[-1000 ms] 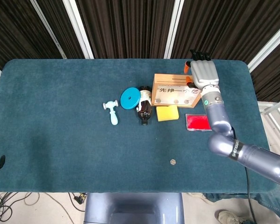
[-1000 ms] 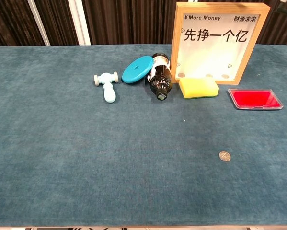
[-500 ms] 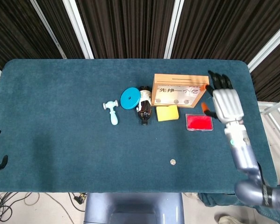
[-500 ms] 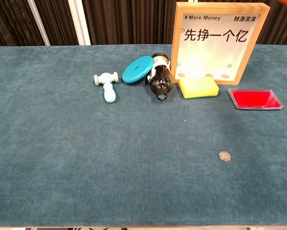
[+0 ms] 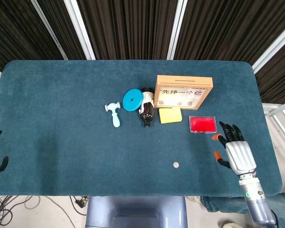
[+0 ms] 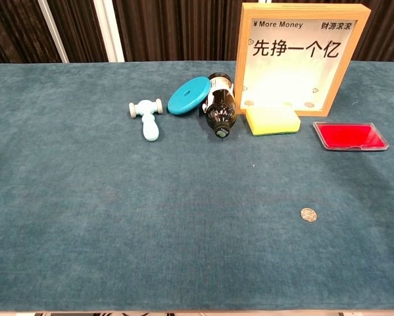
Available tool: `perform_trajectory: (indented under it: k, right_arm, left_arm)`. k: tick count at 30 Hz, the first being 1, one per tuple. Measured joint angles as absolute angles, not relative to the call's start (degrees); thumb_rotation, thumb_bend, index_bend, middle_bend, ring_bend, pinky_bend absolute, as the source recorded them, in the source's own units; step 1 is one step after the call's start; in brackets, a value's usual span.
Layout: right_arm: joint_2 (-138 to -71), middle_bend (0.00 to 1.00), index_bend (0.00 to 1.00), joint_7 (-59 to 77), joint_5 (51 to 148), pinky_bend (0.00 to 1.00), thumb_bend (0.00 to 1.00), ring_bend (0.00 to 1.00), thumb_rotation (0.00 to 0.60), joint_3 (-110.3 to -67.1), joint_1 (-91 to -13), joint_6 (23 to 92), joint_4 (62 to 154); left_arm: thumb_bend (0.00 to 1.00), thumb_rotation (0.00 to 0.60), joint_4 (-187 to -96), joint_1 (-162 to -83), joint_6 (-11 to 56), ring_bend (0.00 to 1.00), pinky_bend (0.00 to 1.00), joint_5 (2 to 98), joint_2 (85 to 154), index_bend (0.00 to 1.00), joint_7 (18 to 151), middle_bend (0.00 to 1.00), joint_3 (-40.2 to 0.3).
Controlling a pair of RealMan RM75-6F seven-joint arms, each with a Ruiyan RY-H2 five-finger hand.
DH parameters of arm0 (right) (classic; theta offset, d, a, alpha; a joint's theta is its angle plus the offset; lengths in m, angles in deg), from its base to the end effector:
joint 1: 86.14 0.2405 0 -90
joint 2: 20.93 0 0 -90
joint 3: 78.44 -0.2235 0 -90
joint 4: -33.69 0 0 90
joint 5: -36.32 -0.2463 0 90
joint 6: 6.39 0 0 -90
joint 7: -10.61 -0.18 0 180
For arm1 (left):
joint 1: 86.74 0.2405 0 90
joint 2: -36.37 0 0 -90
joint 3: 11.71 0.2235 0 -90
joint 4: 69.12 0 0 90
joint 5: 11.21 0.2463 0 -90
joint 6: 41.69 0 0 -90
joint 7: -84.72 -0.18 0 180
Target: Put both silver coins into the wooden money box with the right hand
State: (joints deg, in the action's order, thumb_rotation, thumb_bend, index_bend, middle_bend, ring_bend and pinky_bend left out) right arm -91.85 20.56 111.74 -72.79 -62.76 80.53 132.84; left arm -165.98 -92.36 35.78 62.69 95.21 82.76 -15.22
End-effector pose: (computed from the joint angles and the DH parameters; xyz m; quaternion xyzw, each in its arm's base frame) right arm -0.2215 -0.2565 0.0542 0.6340 -0.3841 0.4111 0.5305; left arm -0.3276 0.2193 0.1254 -0.5602 -0.4523 -0.3119 0.6199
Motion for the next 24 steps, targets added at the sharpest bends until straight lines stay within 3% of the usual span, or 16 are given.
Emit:
perform_trajectory:
  k: [13, 24]
  right_arm:
    - [-102.69, 0.01, 0.32, 19.63, 114.64, 0.0, 0.45, 0.0, 0.6, -73.11, -64.83, 75.8, 120.94]
    - [-108.48, 0.01, 0.32, 18.2, 118.02, 0.0, 0.45, 0.0, 0.6, -73.59, -65.79, 73.28, 116.37]
  left_arm:
    - [0.4, 0.6, -166.34, -92.45, 35.31, 0.0, 0.0, 61.78, 95.14, 0.05, 81.87, 0.0, -15.26]
    - [0.4, 0.6, -166.97, -92.41, 34.93, 0.0, 0.0, 60.16, 94.96, 0.05, 81.15, 0.0, -15.57]
